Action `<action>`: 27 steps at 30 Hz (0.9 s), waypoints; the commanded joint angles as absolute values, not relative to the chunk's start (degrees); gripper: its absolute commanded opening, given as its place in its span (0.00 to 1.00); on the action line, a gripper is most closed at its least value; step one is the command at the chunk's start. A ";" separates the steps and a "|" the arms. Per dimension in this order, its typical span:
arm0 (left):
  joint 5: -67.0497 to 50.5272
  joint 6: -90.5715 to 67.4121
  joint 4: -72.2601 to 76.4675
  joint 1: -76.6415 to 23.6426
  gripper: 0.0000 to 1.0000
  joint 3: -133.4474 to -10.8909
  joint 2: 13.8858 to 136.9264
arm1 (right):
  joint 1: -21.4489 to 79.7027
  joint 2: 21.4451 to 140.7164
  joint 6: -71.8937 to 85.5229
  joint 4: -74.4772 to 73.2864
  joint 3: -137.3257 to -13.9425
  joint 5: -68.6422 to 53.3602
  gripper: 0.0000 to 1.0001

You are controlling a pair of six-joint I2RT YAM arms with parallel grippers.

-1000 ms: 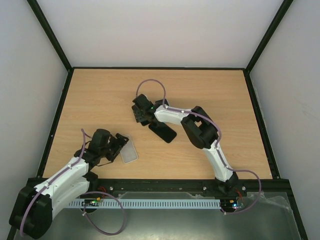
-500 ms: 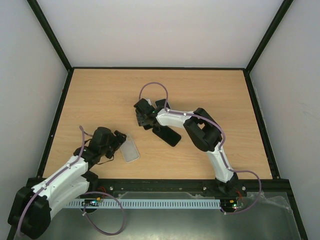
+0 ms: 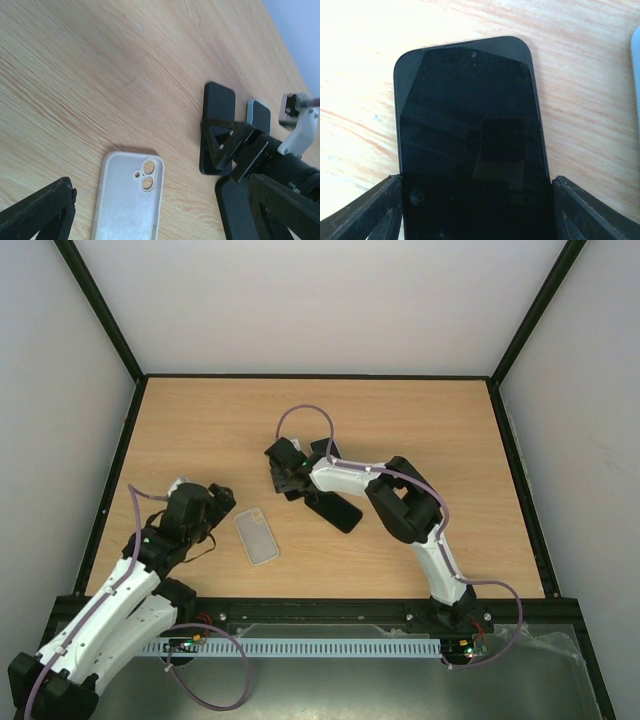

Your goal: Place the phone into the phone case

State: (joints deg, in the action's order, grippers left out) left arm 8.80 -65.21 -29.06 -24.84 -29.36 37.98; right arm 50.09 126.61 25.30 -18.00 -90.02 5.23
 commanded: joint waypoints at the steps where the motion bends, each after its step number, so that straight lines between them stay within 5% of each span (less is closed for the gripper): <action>1: 15.08 -63.92 -36.28 -24.96 0.94 -32.79 36.00 | 52.11 123.70 27.67 -21.37 -87.61 2.53 0.59; 27: 21.40 -66.04 -45.17 -24.79 0.99 -37.35 29.80 | 63.01 107.86 46.57 -5.71 -71.52 -3.42 0.52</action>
State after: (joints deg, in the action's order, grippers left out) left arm 20.01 -65.21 -43.29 -24.84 -35.83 30.72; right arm 60.62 110.76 41.60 -12.25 -73.08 -1.93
